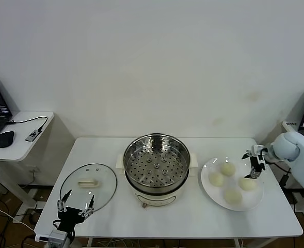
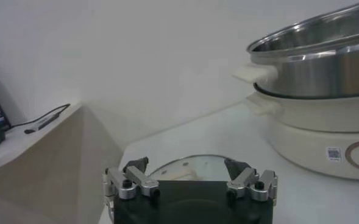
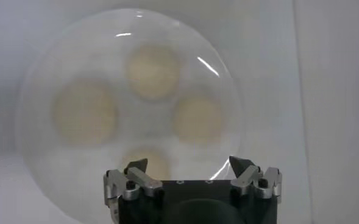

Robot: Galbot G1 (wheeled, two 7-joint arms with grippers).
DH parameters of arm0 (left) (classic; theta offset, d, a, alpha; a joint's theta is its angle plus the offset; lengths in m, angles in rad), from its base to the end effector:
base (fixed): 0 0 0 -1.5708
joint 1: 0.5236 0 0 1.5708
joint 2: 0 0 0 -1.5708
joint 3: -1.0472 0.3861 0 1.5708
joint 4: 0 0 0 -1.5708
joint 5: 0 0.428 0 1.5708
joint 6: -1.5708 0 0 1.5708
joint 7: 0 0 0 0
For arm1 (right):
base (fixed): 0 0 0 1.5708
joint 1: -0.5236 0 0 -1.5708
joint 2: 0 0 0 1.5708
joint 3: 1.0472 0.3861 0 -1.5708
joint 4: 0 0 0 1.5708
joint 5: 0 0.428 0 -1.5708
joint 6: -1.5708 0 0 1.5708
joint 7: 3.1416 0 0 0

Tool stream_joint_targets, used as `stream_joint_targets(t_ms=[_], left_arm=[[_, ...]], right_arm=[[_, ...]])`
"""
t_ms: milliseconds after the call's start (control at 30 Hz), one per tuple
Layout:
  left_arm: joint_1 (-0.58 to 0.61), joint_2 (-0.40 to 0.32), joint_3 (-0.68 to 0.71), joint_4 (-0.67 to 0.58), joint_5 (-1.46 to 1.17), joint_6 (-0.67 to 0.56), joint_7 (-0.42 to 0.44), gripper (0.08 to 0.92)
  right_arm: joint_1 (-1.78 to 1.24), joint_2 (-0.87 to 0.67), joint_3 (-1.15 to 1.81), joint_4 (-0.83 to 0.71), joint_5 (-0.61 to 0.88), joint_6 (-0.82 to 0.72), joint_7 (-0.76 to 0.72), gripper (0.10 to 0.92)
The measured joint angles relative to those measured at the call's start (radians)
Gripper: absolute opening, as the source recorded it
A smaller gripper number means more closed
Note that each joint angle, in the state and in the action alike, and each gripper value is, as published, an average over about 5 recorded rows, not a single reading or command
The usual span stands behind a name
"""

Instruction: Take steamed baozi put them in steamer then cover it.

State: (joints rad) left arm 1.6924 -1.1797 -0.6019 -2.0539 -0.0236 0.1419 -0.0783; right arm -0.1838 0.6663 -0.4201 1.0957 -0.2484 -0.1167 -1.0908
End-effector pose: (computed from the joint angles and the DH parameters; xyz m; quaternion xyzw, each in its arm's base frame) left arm 0.2046 0.0988 -0.3565 -0.0200 -0.9736 -0.1830 0.1348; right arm 0.6026 -0.2669 -0.2214 0.4255 -0.6142 0.5264 0.4058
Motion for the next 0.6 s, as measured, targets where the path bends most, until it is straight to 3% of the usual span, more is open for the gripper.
stream_joint_targets(t_ms=[600], left_arm=[[-0.008,-0.003,-0.008,0.014,0.017,-0.004,-0.001,0.823]], right_arm=[[0.045,0.138,-0.066,-0.160,-0.050,0.007,0.008,0.823]])
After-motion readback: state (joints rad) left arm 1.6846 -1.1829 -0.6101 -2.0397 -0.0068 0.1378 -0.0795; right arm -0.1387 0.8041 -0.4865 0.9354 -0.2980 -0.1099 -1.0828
